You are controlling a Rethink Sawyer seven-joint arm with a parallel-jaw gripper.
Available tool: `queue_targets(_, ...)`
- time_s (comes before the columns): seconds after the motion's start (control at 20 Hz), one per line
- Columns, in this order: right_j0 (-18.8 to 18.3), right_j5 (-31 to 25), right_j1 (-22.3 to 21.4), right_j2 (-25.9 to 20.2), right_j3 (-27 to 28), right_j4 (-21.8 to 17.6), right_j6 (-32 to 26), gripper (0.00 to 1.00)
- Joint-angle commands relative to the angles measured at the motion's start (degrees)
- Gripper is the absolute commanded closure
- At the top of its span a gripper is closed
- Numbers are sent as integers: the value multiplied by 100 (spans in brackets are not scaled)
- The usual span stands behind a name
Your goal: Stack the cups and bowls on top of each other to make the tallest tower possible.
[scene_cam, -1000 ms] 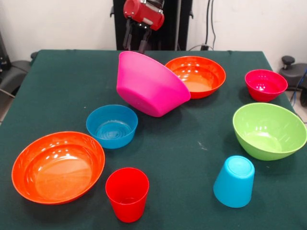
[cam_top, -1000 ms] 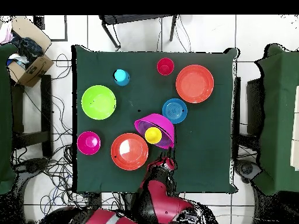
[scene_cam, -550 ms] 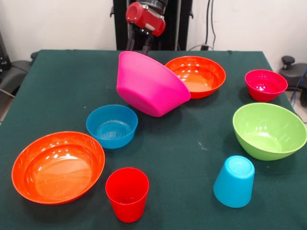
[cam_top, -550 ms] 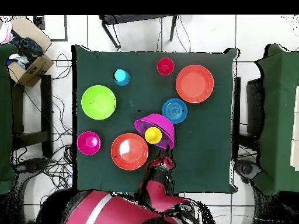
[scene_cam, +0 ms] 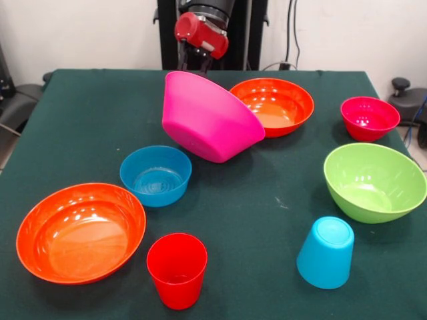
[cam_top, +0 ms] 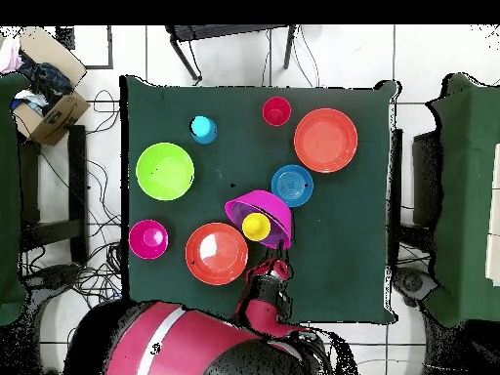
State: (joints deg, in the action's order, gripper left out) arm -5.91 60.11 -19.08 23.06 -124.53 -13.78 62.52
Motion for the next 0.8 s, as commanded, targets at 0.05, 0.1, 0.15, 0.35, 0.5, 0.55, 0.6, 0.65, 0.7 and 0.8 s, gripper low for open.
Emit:
queue_targets(0.05, 76, 0, 119, -206, 820, 223, 877, 0)
queue_targets(0.1, 77, -8, 122, -189, 834, 223, 870, 0)
queue_targets(0.15, 81, -67, 103, -178, 836, 213, 868, 0)
queue_targets(0.35, 120, -160, -20, -119, 817, 199, 879, 0)
queue_targets(0.5, 177, -275, -208, -82, 803, 185, 877, 0)
queue_targets(0.55, 196, -320, -286, -78, 801, 179, 884, 0)
queue_targets(0.6, 212, -380, -368, -78, 806, 178, 888, 0)
queue_targets(0.65, 224, -442, -443, -69, 820, 167, 884, 0)
queue_targets(0.7, 236, -505, -519, -60, 834, 156, 880, 0)
queue_targets(0.8, 236, -676, -635, -44, 892, 118, 855, 0)
